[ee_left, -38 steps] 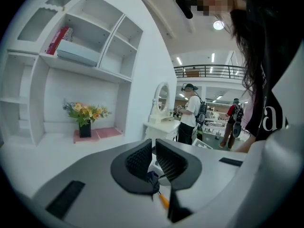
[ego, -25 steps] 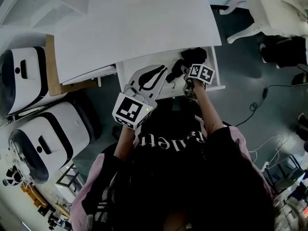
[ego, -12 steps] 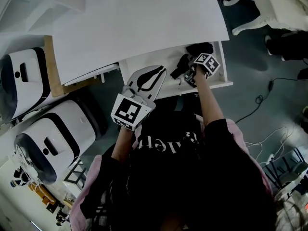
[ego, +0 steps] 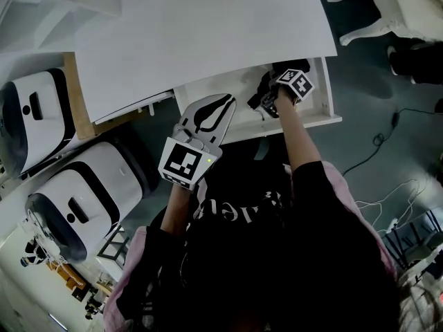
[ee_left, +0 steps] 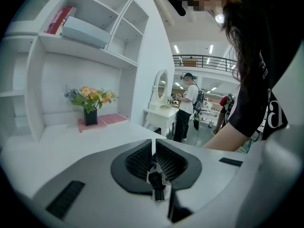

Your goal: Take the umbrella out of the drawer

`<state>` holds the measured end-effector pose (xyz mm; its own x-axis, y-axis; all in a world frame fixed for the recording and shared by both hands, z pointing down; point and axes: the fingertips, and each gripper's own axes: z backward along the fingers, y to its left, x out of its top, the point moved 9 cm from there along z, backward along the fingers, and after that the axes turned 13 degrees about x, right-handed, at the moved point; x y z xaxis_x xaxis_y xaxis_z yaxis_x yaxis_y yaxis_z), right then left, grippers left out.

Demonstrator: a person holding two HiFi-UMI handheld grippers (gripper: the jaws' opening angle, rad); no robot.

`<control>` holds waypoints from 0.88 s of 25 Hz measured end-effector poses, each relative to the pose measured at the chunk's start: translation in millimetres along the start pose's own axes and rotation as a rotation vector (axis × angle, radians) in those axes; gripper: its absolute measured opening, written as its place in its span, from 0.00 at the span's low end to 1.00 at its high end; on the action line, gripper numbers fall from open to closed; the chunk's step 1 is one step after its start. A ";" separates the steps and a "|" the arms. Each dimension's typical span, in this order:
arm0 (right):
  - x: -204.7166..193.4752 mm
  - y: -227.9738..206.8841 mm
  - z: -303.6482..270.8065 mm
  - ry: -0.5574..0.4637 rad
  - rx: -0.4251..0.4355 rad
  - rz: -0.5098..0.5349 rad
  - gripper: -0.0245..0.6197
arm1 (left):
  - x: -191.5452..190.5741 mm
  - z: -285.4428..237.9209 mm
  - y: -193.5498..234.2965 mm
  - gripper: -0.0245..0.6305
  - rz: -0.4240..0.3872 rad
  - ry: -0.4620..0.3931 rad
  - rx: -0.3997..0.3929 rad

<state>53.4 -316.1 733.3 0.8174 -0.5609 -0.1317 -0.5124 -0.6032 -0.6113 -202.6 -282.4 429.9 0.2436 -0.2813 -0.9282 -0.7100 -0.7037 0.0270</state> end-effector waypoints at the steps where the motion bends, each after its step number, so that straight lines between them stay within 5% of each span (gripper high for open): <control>1: -1.4 0.6 -0.1 -0.019 -0.010 0.003 0.48 | -0.3 0.4 -0.5 0.07 0.007 0.010 0.010; 7: -3.7 4.6 -1.8 -0.070 -0.002 0.007 0.48 | -7.9 7.2 1.1 0.07 0.002 0.005 0.026; 15: -9.3 -5.7 21.8 0.021 0.068 -0.131 0.47 | -6.4 16.0 -4.6 0.07 0.001 0.000 0.052; 22: -13.3 -4.8 68.8 0.089 0.190 -0.094 0.47 | 0.4 16.4 -15.8 0.07 0.020 -0.003 0.100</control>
<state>63.1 -266.7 684.3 0.8284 -0.5602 -0.0025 -0.3692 -0.5426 -0.7545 -202.1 -260.7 422.9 0.2268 -0.2926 -0.9289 -0.7771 -0.6293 0.0085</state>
